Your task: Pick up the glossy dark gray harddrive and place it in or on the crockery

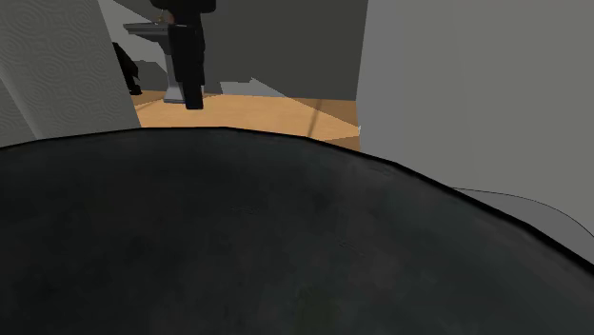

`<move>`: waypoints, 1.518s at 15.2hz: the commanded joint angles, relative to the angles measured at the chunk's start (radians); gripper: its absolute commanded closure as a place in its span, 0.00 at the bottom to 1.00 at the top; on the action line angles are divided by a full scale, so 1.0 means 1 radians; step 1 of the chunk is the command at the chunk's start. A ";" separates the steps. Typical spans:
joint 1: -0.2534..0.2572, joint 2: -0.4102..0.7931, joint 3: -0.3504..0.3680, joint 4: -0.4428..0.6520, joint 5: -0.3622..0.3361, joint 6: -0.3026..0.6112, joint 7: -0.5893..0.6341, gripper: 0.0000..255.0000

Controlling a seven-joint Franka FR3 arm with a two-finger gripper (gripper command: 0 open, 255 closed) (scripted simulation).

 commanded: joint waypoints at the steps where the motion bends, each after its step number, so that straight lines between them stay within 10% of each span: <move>1: 0.000 0.000 0.000 0.000 0.000 0.000 0.000 0.00; 10: -0.193 0.312 0.406 0.037 -0.611 0.064 0.427 0.00; 17: -0.348 0.692 0.619 0.143 -1.165 -0.273 0.817 0.00; 23: -0.368 0.672 0.581 0.097 -1.212 -0.233 0.820 0.00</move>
